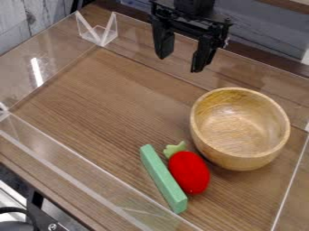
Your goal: Move the red object to the left side of the table
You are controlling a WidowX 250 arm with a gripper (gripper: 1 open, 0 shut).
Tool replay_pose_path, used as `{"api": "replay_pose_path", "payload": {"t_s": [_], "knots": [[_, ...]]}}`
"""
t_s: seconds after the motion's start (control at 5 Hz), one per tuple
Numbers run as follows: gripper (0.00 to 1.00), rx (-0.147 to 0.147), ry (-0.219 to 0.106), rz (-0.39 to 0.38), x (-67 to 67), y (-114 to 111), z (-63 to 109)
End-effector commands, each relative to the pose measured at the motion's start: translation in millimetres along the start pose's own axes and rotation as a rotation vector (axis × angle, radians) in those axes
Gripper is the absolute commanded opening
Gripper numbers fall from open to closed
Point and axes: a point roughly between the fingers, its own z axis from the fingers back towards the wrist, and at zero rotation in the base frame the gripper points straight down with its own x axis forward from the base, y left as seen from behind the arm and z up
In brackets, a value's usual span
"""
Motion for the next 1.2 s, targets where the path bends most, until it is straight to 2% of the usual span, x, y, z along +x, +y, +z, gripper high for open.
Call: {"api": "replay_pose_path", "payload": {"t_s": [0.0, 0.2, 0.4, 0.6, 0.8, 1.0], "knots": [[1.0, -0.008, 0.033, 0.046, -10.6, 2, -15.0], [1.0, -0.038, 0.038, 0.173, -33.2, -3, -33.7], [1.0, -0.072, 0.017, 0.378, -46.6, -29, -40.9], [1.0, -0.11, -0.017, 0.6, -54.1, -54, -40.9], [1.0, -0.168, -0.037, 0.787, -71.1, -76, -51.8], [1.0, -0.21, -0.044, 0.898, -81.9, -91, -67.5]]}}
